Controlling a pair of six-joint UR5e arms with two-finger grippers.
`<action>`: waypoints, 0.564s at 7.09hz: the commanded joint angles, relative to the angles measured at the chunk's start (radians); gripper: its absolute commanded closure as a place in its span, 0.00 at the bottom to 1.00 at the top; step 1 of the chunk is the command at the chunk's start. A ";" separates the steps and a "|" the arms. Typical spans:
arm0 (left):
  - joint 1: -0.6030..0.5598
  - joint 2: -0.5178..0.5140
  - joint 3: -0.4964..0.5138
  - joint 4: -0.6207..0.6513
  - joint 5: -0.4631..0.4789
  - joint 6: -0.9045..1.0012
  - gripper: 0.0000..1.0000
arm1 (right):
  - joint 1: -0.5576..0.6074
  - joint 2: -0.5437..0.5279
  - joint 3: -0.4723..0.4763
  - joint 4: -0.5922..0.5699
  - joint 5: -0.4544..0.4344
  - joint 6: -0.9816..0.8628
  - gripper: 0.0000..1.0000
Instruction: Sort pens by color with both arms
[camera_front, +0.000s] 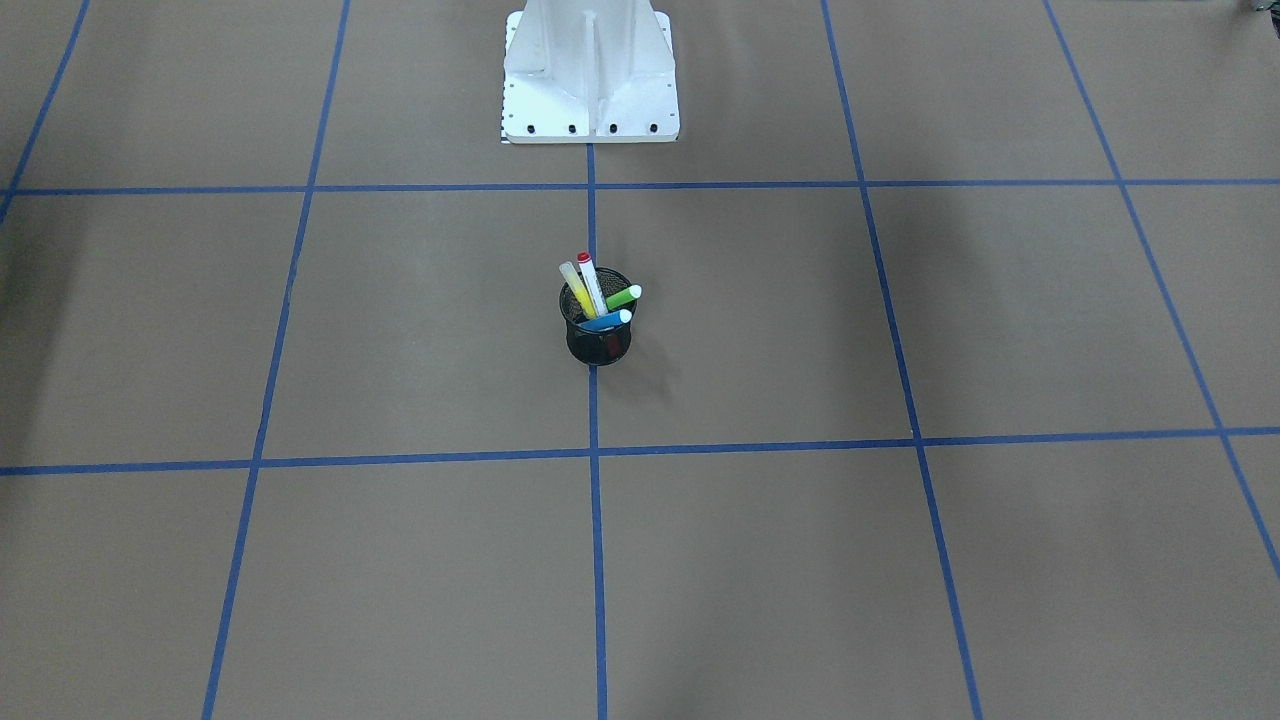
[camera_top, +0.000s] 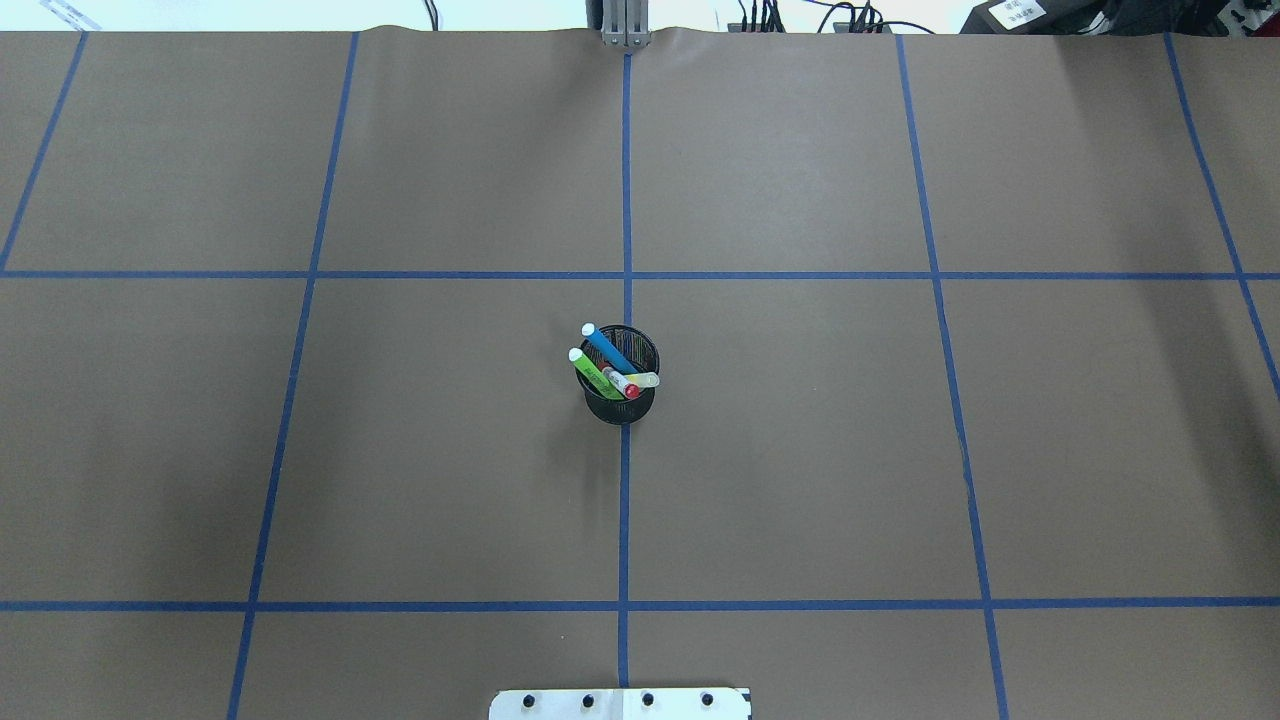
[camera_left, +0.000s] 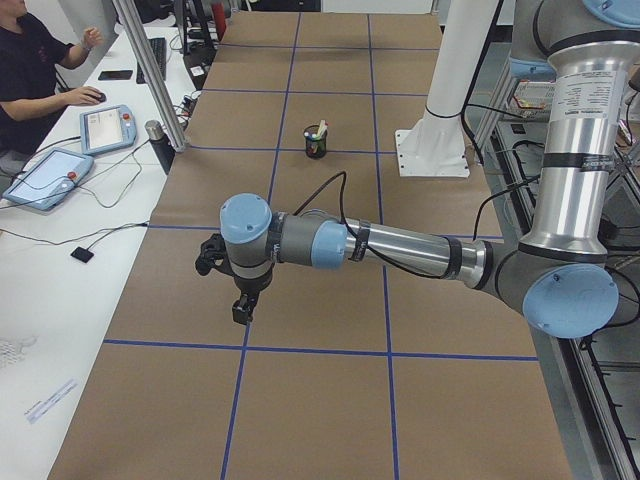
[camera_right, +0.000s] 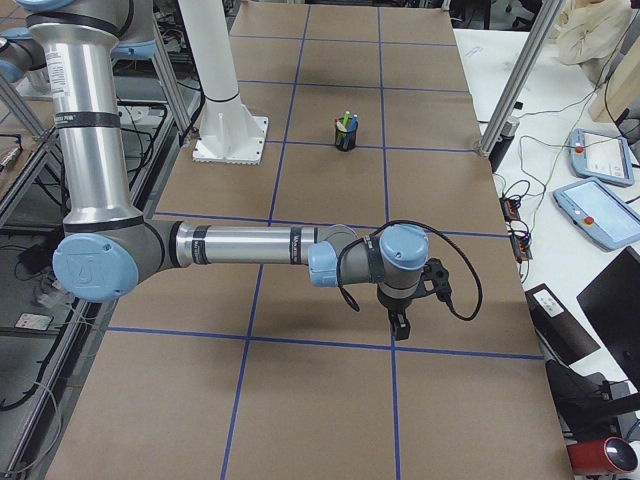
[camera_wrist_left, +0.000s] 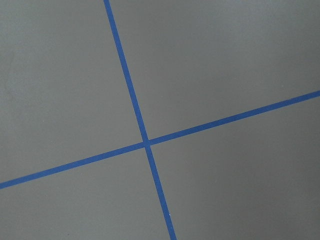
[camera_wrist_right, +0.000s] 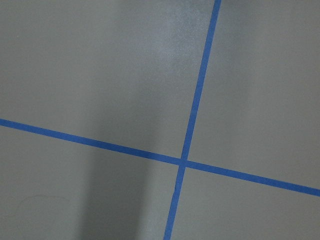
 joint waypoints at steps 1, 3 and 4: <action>0.000 0.000 0.000 0.000 0.000 0.000 0.00 | -0.001 0.000 -0.001 -0.002 0.002 0.001 0.01; 0.000 0.000 0.000 0.000 0.000 0.002 0.00 | 0.000 0.005 0.005 0.001 0.011 -0.003 0.01; 0.000 0.000 0.000 -0.002 0.000 0.003 0.00 | -0.001 0.011 0.007 0.000 0.008 -0.001 0.01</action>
